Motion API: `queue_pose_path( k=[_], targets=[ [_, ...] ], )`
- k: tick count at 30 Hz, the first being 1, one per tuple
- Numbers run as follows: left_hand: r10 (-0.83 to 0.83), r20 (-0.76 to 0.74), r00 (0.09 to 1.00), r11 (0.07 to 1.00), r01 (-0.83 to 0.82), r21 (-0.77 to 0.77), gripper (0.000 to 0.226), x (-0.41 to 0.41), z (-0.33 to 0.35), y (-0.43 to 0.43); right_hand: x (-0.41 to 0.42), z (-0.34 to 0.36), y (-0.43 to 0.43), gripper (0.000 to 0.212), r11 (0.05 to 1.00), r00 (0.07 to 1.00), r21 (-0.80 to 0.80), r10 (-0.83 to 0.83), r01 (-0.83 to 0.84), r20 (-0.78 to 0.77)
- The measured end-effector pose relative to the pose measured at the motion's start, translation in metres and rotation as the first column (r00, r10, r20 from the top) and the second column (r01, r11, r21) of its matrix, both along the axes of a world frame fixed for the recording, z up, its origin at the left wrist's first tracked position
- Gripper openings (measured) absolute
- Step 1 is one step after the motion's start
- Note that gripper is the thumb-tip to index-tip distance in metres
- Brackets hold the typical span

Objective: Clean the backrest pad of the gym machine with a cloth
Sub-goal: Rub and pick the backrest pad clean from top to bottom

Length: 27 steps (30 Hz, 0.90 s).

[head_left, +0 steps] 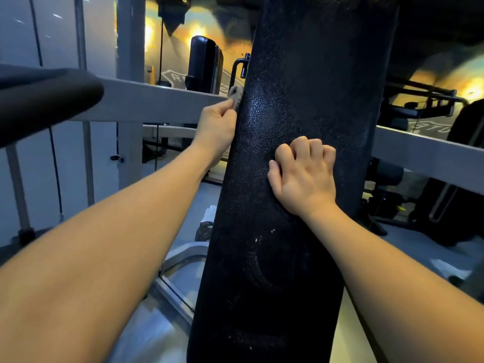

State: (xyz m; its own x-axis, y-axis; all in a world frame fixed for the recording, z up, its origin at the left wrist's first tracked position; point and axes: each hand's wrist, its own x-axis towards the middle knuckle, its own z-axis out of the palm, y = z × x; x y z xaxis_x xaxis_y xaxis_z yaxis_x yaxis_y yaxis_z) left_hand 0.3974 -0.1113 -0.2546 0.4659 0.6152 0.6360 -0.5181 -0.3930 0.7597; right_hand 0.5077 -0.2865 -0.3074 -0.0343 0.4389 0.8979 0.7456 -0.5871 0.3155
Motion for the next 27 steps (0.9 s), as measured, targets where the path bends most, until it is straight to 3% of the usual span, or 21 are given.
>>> queue_pose_path(
  k=[12,14,20,27],
  targets=[
    [-0.030,-0.224,0.974,0.992,0.000,-0.129,0.042,-0.073,-0.191,-0.047,-0.006,-0.001,0.000,0.029,0.999,0.998,-0.031,-0.038,0.037,-0.045],
    [-0.001,-0.180,0.984,0.987,-0.027,-0.156,0.040,-0.072,-0.179,-0.056,-0.005,-0.002,-0.001,0.030,0.998,0.998,-0.030,-0.048,0.047,-0.039],
    [0.087,-0.124,0.988,0.995,-0.081,0.052,0.046,-0.044,-0.092,-0.038,-0.003,0.001,-0.002,0.029,0.998,0.999,-0.049,-0.028,0.027,-0.036],
    [0.099,-0.235,0.967,0.994,-0.084,0.071,0.058,-0.087,-0.184,-0.079,-0.008,0.002,-0.002,0.032,0.995,0.996,-0.092,-0.051,0.045,-0.070]
  ],
)
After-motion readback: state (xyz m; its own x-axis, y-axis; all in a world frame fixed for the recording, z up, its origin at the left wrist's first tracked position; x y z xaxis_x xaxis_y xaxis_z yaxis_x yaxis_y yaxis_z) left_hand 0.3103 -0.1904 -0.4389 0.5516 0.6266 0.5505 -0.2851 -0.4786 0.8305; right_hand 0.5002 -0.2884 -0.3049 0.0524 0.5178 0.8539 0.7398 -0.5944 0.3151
